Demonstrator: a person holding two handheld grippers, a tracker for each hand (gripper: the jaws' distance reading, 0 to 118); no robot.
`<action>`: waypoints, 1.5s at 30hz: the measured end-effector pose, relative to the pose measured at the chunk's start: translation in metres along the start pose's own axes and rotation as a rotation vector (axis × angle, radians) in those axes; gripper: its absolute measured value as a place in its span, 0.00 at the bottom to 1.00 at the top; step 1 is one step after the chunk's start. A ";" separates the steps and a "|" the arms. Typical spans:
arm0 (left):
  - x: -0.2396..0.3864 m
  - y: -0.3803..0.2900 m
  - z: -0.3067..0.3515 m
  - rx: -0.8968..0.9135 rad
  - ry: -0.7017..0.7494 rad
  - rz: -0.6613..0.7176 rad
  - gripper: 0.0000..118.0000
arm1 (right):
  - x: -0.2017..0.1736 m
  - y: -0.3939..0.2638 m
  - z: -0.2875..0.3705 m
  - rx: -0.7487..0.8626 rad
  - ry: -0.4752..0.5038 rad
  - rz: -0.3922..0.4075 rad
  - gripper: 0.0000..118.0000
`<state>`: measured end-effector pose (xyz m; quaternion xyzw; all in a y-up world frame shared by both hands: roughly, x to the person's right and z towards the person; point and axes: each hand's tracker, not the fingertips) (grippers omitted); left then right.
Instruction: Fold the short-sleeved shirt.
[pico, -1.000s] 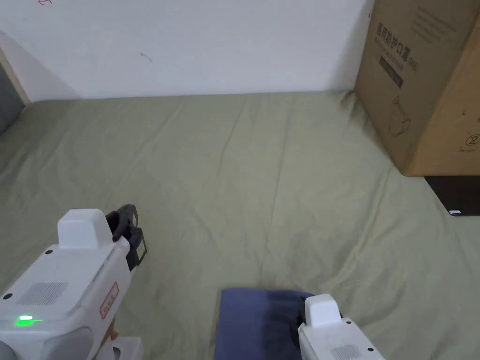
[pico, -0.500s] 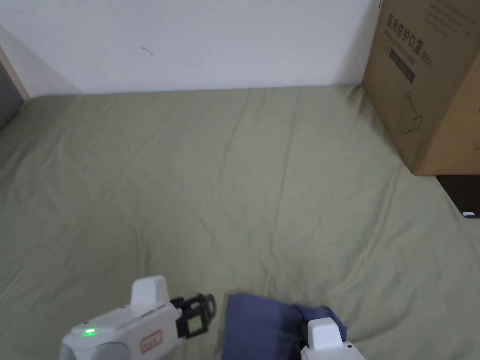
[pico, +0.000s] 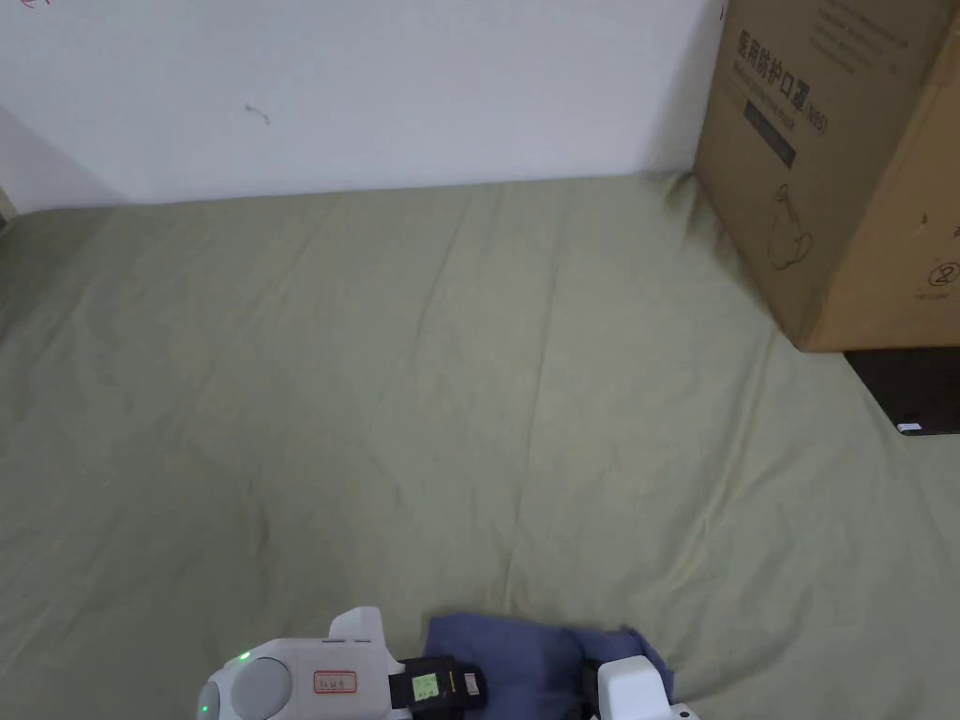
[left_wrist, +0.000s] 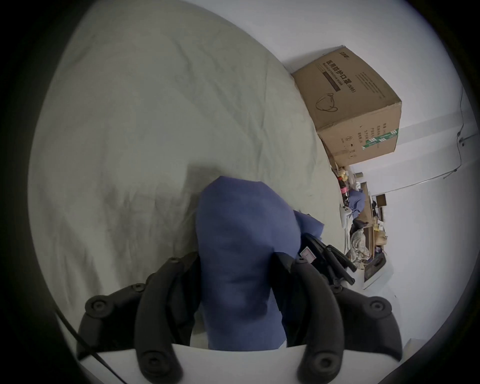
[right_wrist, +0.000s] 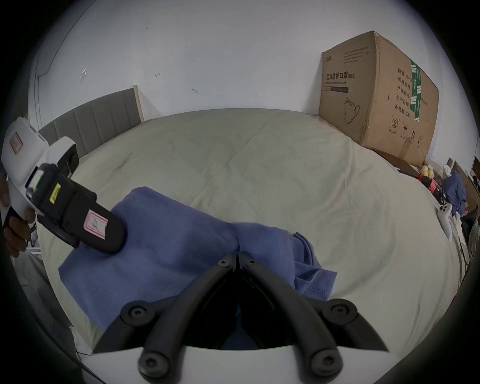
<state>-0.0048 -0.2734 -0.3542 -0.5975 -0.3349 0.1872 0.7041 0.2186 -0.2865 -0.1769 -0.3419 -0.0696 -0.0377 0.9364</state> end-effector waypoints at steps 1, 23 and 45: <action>0.000 0.000 -0.002 -0.008 0.016 -0.019 0.43 | 0.000 0.000 0.000 0.000 0.002 -0.002 0.00; -0.115 0.104 0.223 0.224 0.469 -0.170 0.15 | -0.023 0.121 0.051 0.240 0.049 0.086 0.00; -0.246 0.148 0.327 0.303 0.683 0.157 0.67 | -0.047 0.168 0.016 0.249 0.041 0.113 0.00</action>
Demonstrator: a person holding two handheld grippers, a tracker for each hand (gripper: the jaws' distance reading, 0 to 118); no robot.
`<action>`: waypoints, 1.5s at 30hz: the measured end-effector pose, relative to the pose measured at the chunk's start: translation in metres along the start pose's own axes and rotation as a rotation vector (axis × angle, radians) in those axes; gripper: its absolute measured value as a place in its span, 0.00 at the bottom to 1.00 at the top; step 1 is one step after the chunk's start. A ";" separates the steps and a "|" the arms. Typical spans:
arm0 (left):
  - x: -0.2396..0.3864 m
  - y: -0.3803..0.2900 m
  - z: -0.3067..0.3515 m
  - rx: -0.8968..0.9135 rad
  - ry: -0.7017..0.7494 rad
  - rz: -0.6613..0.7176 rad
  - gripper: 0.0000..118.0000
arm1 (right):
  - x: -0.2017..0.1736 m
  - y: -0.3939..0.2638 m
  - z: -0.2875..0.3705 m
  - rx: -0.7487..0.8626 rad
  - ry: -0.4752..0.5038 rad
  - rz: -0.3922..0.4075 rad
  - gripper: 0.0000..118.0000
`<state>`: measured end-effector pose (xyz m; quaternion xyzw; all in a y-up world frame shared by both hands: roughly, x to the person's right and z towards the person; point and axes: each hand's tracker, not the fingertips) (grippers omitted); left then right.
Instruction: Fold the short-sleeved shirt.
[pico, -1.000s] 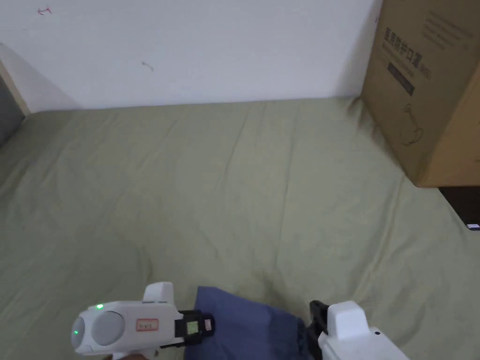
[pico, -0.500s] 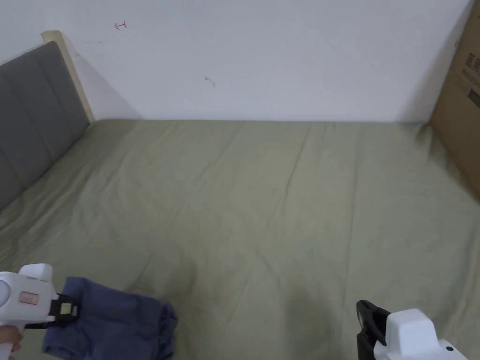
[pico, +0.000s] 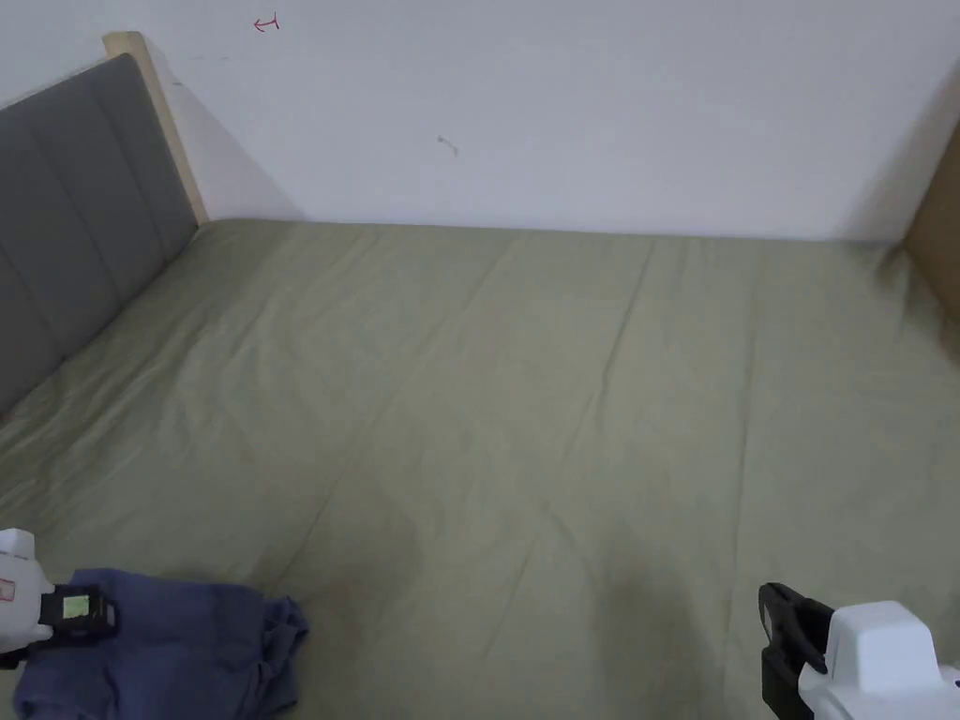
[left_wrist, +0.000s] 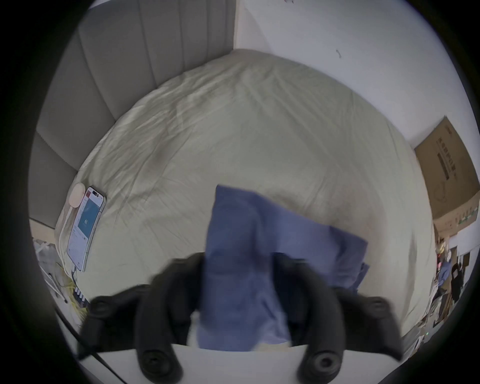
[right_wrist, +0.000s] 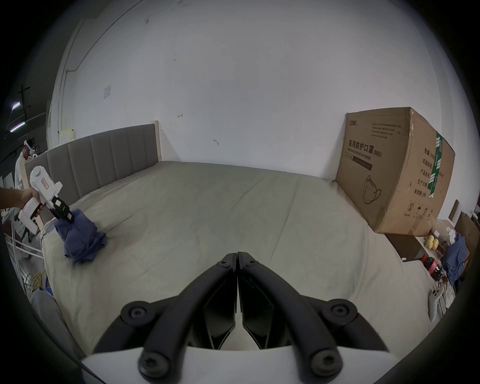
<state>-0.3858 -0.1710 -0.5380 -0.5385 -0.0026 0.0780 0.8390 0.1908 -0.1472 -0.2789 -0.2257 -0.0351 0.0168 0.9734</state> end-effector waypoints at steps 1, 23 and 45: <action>0.002 0.001 0.007 0.020 -0.021 0.020 0.78 | -0.001 0.005 0.005 0.007 -0.002 -0.005 0.00; 0.200 -0.062 0.278 0.899 -0.062 -0.168 0.82 | 0.069 0.110 0.149 0.310 -0.141 -0.021 0.00; 0.349 -0.205 0.231 1.153 -0.219 -0.334 0.00 | 0.099 0.099 0.200 0.422 -0.262 -0.022 0.00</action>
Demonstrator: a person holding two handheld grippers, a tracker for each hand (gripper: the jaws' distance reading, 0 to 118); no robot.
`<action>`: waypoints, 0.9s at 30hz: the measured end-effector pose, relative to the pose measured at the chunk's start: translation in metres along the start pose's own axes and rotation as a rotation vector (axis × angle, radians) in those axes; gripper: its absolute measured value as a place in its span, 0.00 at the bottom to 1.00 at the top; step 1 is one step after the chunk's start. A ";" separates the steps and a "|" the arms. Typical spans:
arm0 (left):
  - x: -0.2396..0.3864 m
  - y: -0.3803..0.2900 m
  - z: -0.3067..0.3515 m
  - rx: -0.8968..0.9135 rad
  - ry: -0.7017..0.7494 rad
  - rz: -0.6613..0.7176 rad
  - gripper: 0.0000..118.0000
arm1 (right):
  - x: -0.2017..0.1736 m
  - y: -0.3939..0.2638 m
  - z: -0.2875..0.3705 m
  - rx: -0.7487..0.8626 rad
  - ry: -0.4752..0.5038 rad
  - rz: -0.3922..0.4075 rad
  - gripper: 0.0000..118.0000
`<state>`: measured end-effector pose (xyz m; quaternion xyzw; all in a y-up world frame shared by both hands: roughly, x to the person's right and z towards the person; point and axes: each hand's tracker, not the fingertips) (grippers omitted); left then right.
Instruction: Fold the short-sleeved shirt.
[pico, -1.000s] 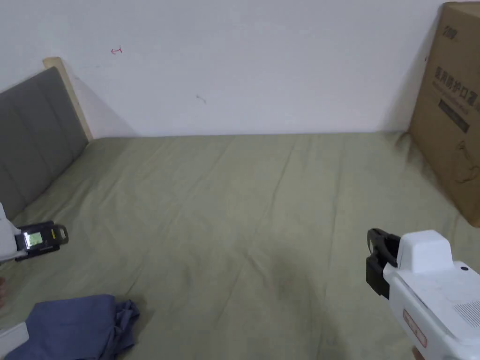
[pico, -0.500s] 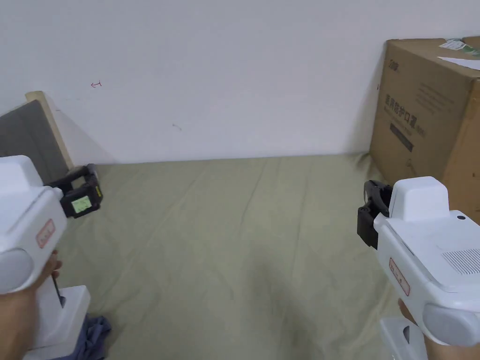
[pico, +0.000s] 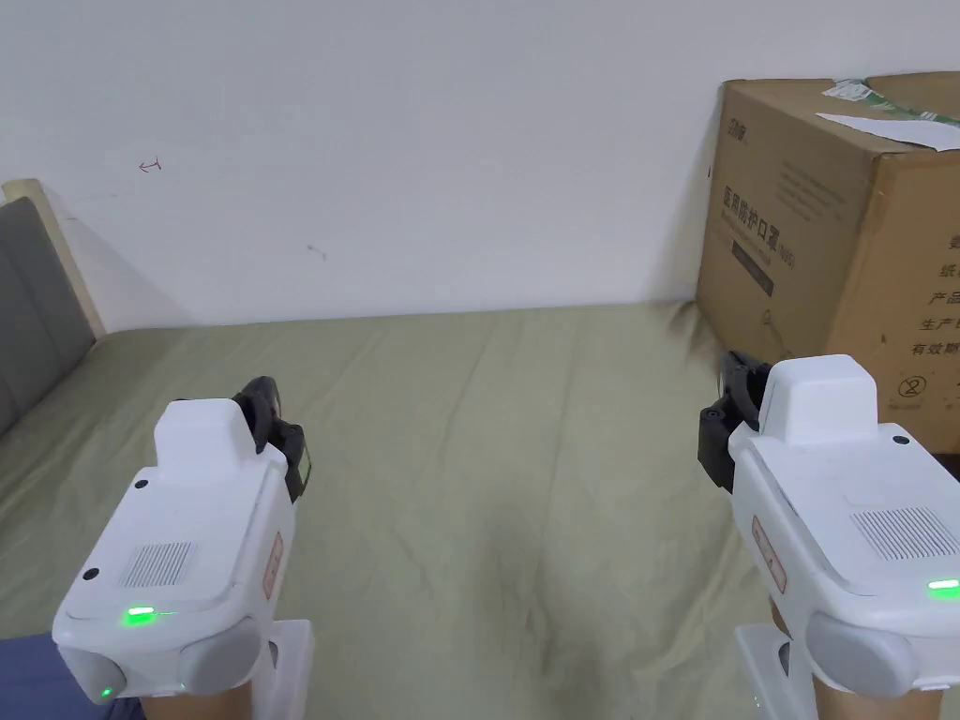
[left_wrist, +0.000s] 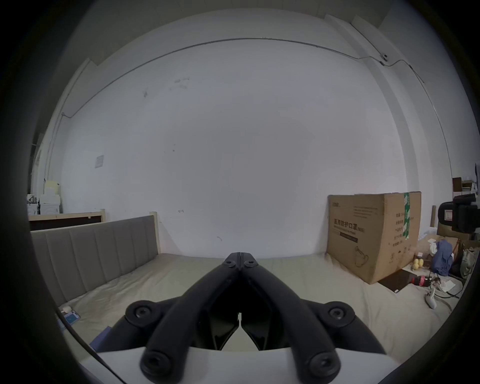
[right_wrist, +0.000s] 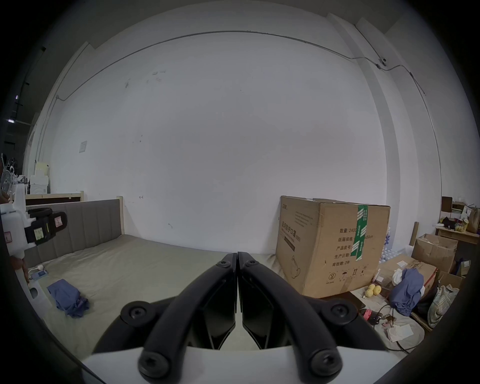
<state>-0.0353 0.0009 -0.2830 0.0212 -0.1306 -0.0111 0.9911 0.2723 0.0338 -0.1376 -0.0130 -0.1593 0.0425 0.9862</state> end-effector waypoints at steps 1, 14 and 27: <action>0.001 -0.003 -0.001 -0.010 -0.007 0.000 0.00 | 0.000 -0.001 0.001 0.000 0.000 0.003 0.00; 0.017 -0.001 0.005 -0.033 -0.056 -0.002 0.00 | -0.001 -0.005 0.004 -0.005 -0.012 0.000 0.00; 0.019 0.001 0.006 -0.029 -0.061 -0.019 0.00 | 0.002 -0.006 0.004 -0.012 -0.013 -0.013 0.00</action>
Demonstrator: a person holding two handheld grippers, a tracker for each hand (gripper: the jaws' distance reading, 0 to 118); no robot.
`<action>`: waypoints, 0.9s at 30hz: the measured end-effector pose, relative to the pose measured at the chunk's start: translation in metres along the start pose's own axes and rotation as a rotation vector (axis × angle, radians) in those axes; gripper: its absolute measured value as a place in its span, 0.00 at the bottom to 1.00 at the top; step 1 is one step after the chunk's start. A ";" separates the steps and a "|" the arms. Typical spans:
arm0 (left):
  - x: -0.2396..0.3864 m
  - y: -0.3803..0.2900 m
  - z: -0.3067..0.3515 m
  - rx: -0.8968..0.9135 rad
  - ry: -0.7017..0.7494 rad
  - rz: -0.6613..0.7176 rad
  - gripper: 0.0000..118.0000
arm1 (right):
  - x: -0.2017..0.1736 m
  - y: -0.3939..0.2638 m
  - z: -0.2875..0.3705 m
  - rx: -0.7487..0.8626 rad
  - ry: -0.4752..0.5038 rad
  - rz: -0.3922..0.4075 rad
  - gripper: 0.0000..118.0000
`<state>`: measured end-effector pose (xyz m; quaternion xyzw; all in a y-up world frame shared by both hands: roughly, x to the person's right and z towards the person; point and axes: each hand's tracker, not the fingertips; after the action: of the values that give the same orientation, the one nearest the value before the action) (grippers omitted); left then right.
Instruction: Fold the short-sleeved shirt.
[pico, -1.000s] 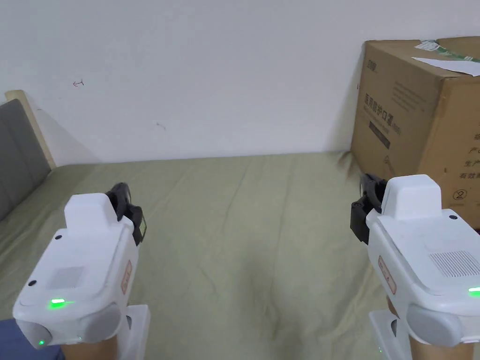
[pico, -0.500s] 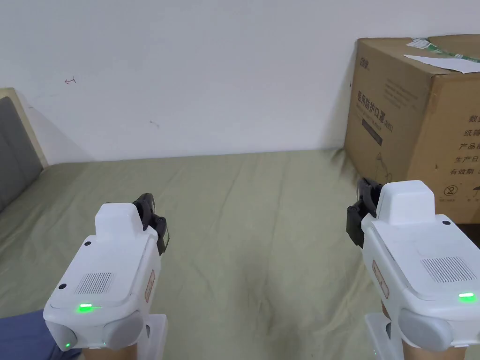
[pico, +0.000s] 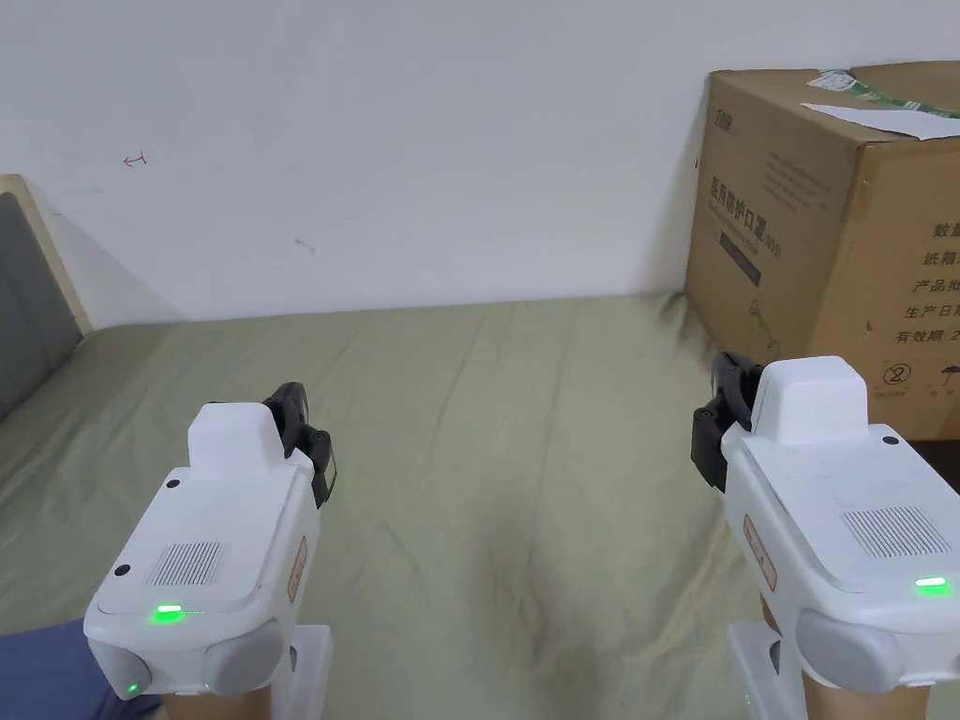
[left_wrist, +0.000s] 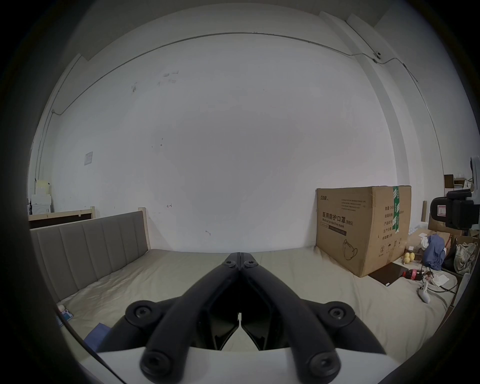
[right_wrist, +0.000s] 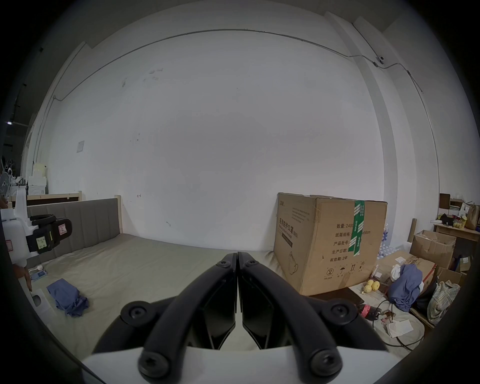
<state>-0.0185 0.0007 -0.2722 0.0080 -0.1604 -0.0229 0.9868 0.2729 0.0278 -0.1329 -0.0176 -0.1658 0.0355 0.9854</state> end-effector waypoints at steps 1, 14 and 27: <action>0.000 0.000 0.000 -0.002 -0.002 0.002 0.00 | 0.000 0.000 0.000 -0.001 0.001 0.001 0.00; 0.001 0.001 0.000 -0.002 -0.005 0.004 0.00 | 0.000 0.001 0.001 0.001 0.000 0.004 0.00; -0.001 0.000 0.001 -0.009 -0.006 0.001 0.00 | -0.001 0.000 0.001 -0.001 0.004 0.006 0.00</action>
<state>-0.0193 0.0003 -0.2718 0.0033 -0.1630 -0.0233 0.9863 0.2712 0.0281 -0.1320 -0.0187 -0.1640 0.0382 0.9855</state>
